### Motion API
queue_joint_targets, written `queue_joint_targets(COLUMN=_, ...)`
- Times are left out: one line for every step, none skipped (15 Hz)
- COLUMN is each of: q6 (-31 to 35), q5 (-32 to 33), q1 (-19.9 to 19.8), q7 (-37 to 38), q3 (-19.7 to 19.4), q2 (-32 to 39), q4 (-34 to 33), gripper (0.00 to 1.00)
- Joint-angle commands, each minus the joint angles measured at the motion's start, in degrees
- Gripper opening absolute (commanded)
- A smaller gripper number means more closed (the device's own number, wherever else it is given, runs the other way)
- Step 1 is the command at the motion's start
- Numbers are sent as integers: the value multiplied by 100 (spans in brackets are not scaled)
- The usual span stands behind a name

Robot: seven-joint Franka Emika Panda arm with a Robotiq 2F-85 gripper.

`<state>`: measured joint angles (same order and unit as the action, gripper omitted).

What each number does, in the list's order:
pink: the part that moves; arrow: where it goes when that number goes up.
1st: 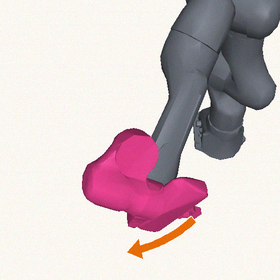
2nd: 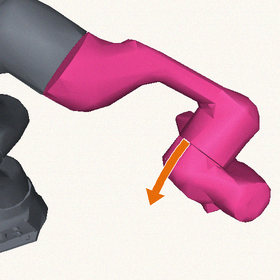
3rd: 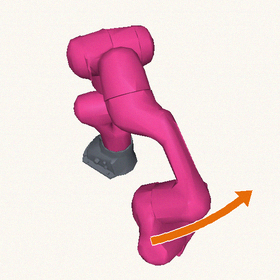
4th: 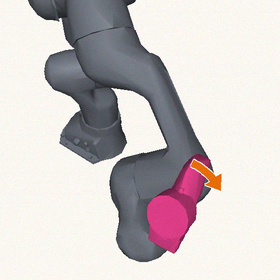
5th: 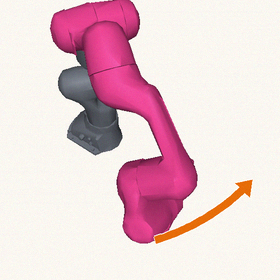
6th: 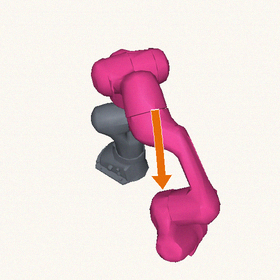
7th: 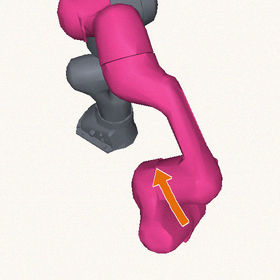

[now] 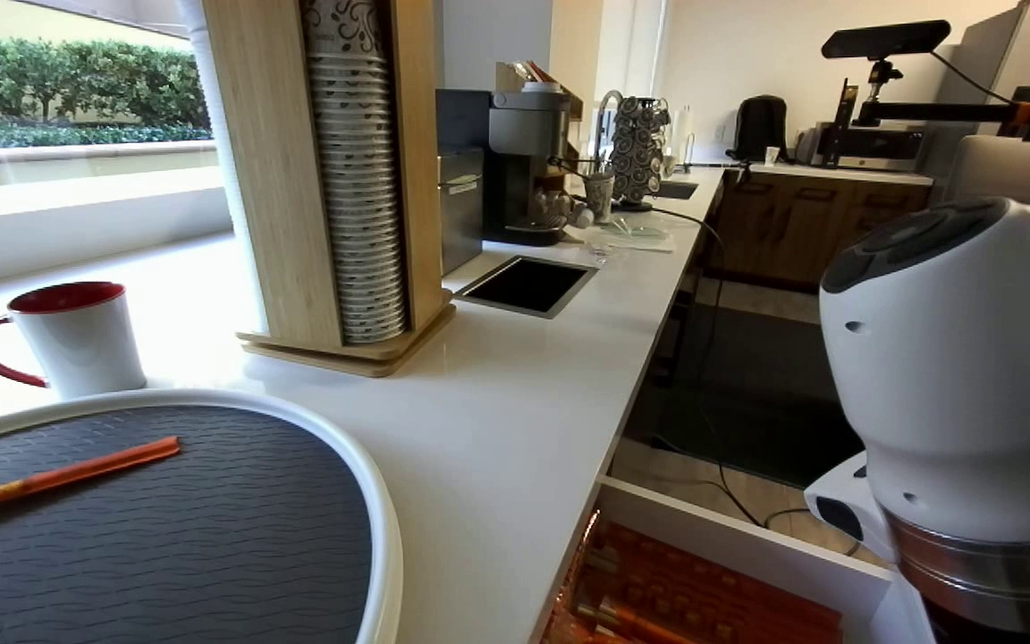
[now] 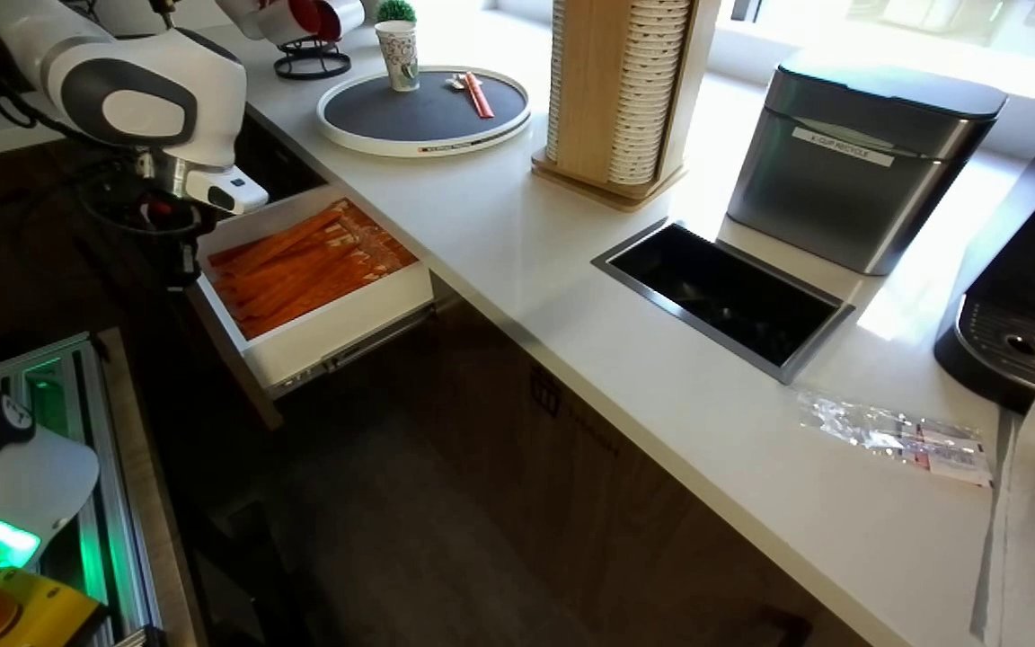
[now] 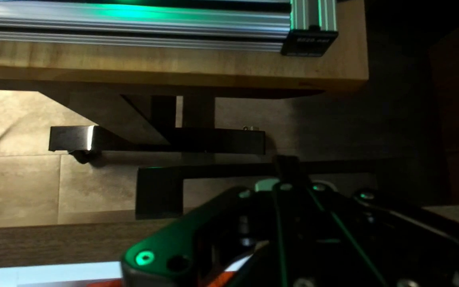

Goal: Close the open drawer

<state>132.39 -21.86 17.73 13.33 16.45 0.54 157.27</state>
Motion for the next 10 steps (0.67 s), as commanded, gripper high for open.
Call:
queue_joint_targets(q6=497, q5=829, q1=18, q7=672, q3=62, q2=110, q4=-10, gripper=0)
queue_joint_targets(q6=614, q5=1064, q1=8, q7=796, q3=59, q2=130, q4=-13, gripper=0)
queue_joint_targets(q6=776, q5=1287, q1=-10, q7=900, q3=44, q2=175, q4=-12, gripper=0)
queue_joint_targets(q6=925, q5=1509, q1=-28, q7=988, q3=24, q2=218, q4=-9, gripper=0)
queue_joint_targets(q6=1069, q5=1744, q1=-51, q7=1077, q3=-8, q2=257, q4=-5, gripper=0)
queue_joint_targets(q6=1235, q5=1975, q1=-68, q7=1175, q3=-43, q2=294, q4=1, gripper=0)
queue_joint_targets(q6=1450, q5=2174, q1=-112, q7=1173, q3=-107, q2=340, q4=4, gripper=0)
queue_joint_targets(q6=1618, q5=2332, q1=-139, q7=1181, q3=-143, q2=338, q4=-3, gripper=0)
queue_joint_targets(q6=1805, q5=2568, q1=-173, q7=1199, q3=-199, q2=368, q4=0, gripper=0)
queue_joint_targets(q6=1980, q5=2867, q1=-208, q7=1244, q3=-266, q2=376, q4=2, gripper=0)
